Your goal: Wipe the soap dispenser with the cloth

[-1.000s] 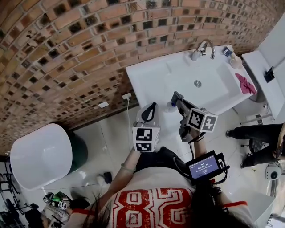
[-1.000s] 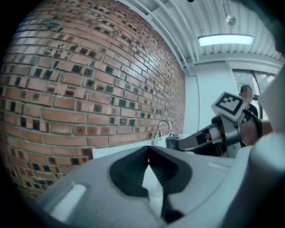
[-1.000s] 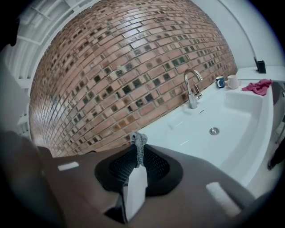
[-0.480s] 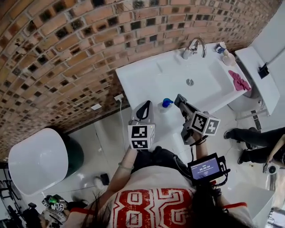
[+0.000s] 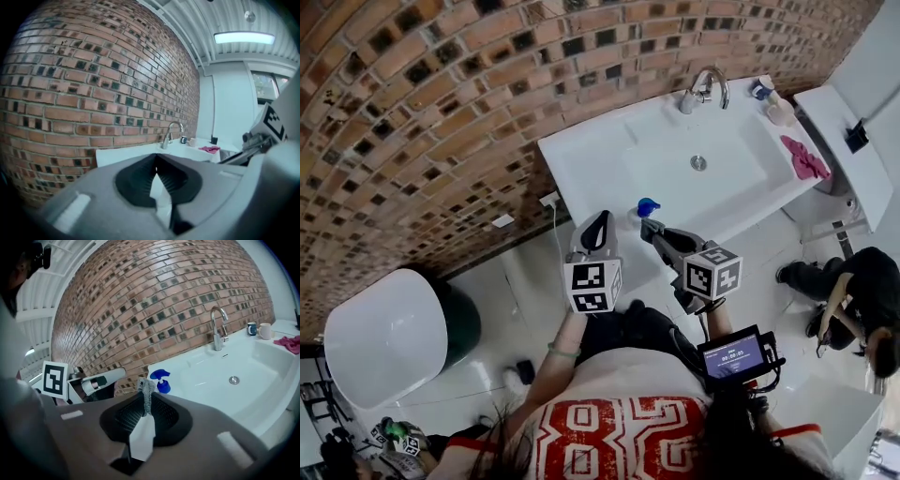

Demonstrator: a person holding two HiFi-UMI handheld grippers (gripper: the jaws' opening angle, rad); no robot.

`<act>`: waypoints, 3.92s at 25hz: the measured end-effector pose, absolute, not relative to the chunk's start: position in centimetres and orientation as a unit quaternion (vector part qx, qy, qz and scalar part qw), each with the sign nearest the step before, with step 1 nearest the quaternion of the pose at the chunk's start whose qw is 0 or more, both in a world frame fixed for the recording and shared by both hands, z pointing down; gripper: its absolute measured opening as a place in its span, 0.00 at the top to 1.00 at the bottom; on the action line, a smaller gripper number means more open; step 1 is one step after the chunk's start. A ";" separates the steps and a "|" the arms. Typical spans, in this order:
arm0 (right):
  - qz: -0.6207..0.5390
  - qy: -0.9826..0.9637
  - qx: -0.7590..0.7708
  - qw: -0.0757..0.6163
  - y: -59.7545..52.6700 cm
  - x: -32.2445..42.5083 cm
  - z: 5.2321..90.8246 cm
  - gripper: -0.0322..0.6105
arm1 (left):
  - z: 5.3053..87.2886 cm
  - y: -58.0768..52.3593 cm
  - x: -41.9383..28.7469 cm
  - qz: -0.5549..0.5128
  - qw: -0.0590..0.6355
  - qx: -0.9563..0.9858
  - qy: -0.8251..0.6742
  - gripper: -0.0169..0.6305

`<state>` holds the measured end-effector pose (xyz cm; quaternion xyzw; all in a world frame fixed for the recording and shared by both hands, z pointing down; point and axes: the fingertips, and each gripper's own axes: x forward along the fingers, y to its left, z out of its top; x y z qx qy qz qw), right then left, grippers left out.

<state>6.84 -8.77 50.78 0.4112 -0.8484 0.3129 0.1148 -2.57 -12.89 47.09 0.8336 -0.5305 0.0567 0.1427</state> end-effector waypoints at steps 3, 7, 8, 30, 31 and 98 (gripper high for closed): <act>0.300 -0.848 0.412 0.145 -9.3 5.5 52.3 0.88 | 47.3 -12.1 -2.9 0.065 0.142 0.831 -0.534 0.97; 0.302 -0.845 0.412 0.159 -10.3 4.1 53.6 0.88 | 48.0 -11.0 -3.3 0.082 0.141 0.829 -0.535 0.97; 0.303 -0.844 0.412 0.160 -10.5 3.8 53.8 0.88 | 48.1 -10.8 -3.4 0.085 0.140 0.829 -0.536 0.97; 0.325 -0.810 0.468 0.141 -9.7 9.7 56.1 0.88 | 48.8 -11.2 -4.9 0.094 0.141 0.818 -0.550 0.97; 0.324 -0.814 0.460 0.146 -9.5 8.9 56.4 0.88 | 48.8 -11.2 -5.1 0.094 0.142 0.817 -0.552 0.97; 0.339 -0.788 0.468 0.214 -10.2 11.2 62.8 0.88 | 49.2 -12.3 -4.3 0.100 0.134 0.822 -0.545 0.97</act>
